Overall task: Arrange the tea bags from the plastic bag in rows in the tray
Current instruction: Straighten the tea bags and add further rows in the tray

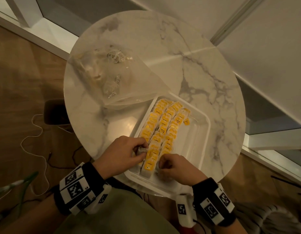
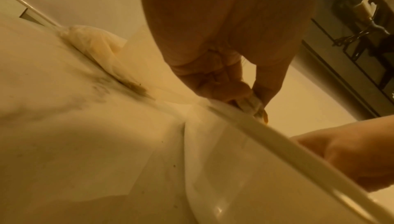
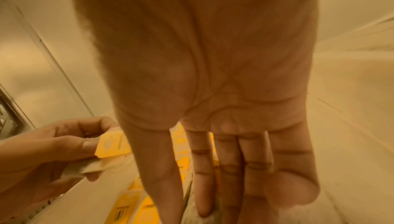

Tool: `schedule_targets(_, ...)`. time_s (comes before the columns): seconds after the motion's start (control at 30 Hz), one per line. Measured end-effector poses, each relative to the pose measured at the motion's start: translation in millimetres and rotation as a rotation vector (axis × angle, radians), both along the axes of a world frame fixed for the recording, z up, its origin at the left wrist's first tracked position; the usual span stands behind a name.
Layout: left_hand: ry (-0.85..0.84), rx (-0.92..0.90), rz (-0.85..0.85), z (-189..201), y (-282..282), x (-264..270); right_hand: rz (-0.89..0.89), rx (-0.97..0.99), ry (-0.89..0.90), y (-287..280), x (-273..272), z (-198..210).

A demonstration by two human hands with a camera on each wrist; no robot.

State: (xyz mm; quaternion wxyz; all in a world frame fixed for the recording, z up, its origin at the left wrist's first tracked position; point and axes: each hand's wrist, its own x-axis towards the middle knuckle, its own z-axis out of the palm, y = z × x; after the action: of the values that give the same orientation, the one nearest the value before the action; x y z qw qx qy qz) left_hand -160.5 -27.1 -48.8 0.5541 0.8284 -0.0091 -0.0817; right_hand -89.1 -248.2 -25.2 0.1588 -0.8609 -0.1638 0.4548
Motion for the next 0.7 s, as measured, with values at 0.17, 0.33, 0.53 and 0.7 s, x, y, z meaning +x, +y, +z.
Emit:
schedule_targets(0.17,-0.021,0.029,-0.024,1.5,0.4,0.1,-0.042,0.020,-0.038,1.9,-2.2,4.4)
schedule_targets(0.33,-0.036,0.002,-0.066,9.1,-2.0,2.4,-0.262,0.318,-0.067,1.9,-11.7,31.4)
schedule_targets(0.53,-0.059,-0.111,-0.111,22.1,-13.3,8.9,-0.424,0.519,-0.086,9.6,-15.8,46.1)
schedule_targets(0.7,-0.049,-0.069,-0.149,17.7,-18.5,8.0,-0.417,0.496,-0.138,-4.2,-15.4,48.8)
